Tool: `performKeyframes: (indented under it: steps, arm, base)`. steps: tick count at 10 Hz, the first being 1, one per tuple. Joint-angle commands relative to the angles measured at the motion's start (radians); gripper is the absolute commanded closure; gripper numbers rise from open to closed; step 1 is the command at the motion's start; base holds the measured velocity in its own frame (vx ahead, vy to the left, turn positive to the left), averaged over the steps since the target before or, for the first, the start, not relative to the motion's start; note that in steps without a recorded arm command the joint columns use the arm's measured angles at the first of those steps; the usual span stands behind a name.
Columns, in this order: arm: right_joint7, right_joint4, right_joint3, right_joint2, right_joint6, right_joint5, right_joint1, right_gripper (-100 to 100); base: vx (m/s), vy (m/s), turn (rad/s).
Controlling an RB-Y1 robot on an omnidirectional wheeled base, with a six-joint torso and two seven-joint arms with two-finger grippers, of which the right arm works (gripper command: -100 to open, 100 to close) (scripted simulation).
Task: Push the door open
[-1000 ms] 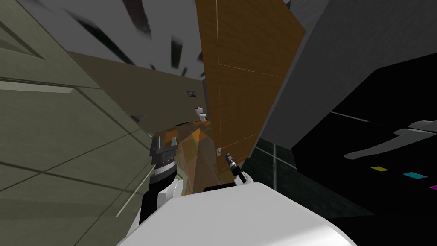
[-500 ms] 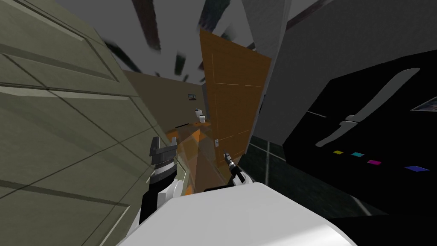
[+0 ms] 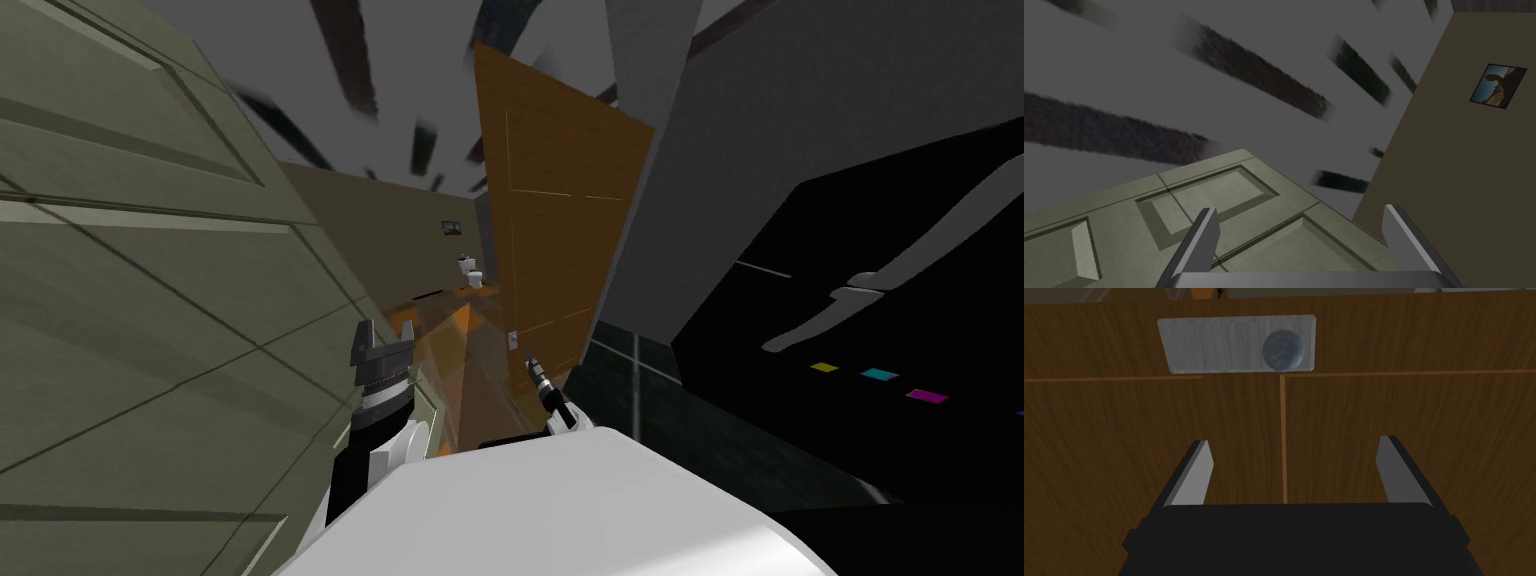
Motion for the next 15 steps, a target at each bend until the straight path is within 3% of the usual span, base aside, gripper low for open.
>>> performKeyframes:
  steps: [1, 8, 9, 14, 15]
  arm:
    - [0.003, 0.003, -0.004, -0.002, -0.005, -0.001, -0.001, -100]
    - [0.013, 0.013, -0.015, 0.011, -0.023, -0.005, 0.001, -100]
    - [0.013, 0.013, -0.015, 0.011, -0.023, -0.005, 0.001, 100]
    - [0.013, 0.013, -0.015, 0.011, -0.023, -0.005, 0.001, 100]
    - [0.021, 0.016, -0.027, 0.001, -0.02, -0.008, 0.001, 100]
  base:
    - [0.239, 0.059, 0.029]
    - [0.176, 0.071, 0.02]
    - [-0.022, -0.003, 0.005]
    - [-0.014, -0.005, 0.003]
    - [0.112, 0.034, -0.058]
